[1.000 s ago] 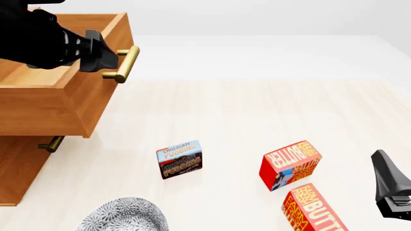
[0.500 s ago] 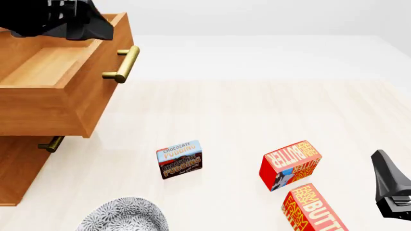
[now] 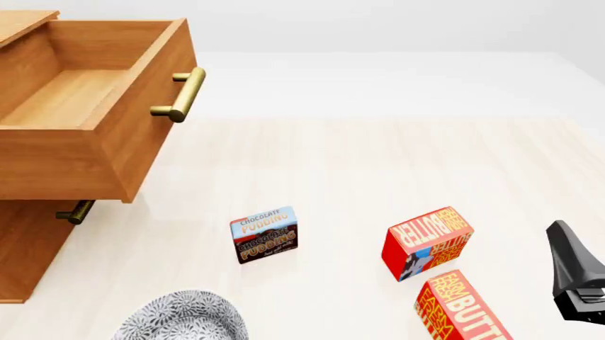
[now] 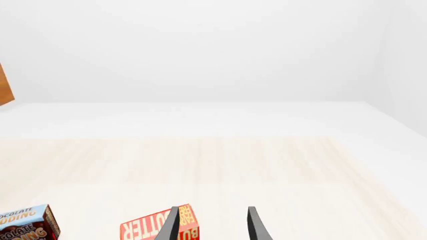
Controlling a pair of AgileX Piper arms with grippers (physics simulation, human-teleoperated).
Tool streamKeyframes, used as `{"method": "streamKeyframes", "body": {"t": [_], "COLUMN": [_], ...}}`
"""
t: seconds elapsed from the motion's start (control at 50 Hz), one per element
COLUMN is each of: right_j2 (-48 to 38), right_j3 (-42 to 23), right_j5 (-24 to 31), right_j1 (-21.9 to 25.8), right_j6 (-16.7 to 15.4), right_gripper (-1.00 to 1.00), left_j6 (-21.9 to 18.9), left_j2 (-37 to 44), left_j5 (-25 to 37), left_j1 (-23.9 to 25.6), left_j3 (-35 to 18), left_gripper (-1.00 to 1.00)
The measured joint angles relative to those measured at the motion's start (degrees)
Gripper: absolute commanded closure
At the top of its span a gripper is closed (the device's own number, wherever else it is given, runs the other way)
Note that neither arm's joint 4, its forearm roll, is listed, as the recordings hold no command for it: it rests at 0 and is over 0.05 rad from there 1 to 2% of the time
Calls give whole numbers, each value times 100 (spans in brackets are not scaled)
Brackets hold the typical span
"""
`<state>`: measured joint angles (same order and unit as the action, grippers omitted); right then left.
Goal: Put the chocolate pudding in the top drawer of the cabinet and close it.
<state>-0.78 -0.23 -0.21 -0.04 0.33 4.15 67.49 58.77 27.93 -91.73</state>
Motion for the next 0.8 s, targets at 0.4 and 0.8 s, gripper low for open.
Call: {"method": "streamKeyframes", "body": {"t": [0.4, 0.8], "right_j2": [-1, 0], "right_j3": [0, 0], "right_j5": [0, 0], "right_j1": [0, 0], "right_j6": [0, 0], "right_gripper": [-100, -100], "left_j6": [-396, -1235], "left_j2": [43, -262], "left_j5": [-77, -595], "left_j1": [662, 882], "left_j3": [-373, 7], "left_gripper": [-100, -100]}}
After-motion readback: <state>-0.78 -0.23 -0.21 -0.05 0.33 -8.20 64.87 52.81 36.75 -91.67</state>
